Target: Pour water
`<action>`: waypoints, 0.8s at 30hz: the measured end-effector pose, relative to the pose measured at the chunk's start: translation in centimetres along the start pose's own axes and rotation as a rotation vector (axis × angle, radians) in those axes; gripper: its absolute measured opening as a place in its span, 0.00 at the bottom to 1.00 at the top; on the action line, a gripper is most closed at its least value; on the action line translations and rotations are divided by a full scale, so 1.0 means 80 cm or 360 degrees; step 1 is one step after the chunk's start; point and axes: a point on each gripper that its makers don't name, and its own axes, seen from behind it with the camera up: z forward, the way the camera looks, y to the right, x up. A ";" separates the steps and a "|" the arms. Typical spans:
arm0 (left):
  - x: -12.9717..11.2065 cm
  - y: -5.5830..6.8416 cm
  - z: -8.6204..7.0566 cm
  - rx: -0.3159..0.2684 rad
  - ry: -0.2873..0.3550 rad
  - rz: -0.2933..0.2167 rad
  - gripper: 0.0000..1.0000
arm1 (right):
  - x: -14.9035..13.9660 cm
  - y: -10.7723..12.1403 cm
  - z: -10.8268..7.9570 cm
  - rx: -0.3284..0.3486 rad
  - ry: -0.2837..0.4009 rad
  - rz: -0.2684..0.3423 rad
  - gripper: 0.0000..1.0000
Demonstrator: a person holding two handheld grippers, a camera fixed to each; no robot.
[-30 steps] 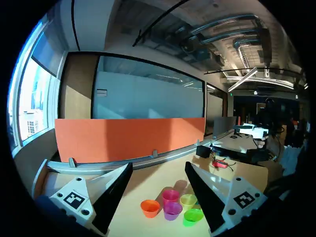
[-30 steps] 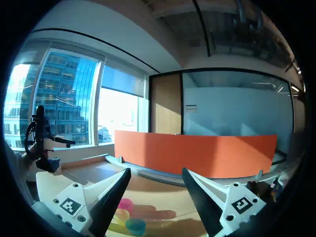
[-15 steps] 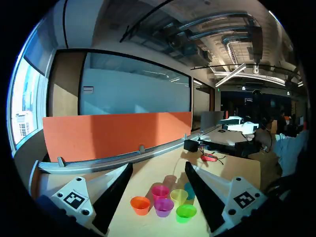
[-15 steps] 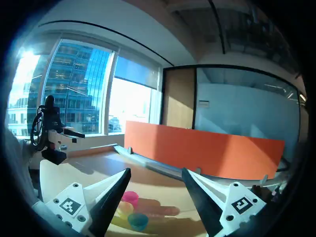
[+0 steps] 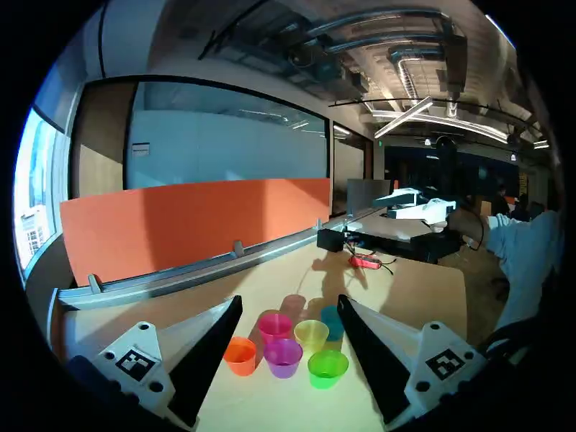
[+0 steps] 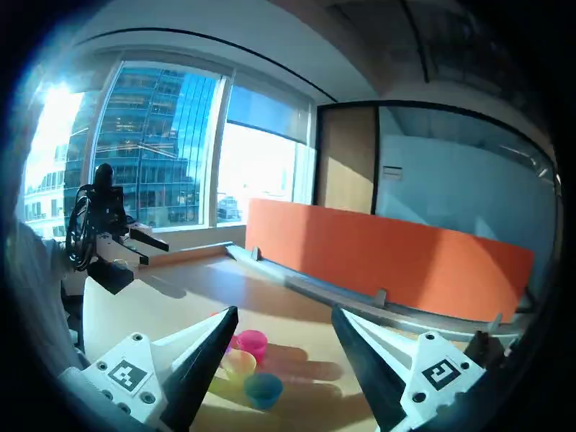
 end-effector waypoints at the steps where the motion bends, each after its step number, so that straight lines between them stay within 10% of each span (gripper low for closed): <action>1: -0.004 0.002 0.001 -0.0007 -0.0009 -0.0001 0.98 | -0.003 -0.001 0.001 0.0007 -0.0008 0.0001 1.00; 24: -0.103 0.039 0.030 -0.0140 -0.0193 0.0094 0.98 | -0.108 -0.012 0.032 0.0134 -0.0272 -0.0044 1.00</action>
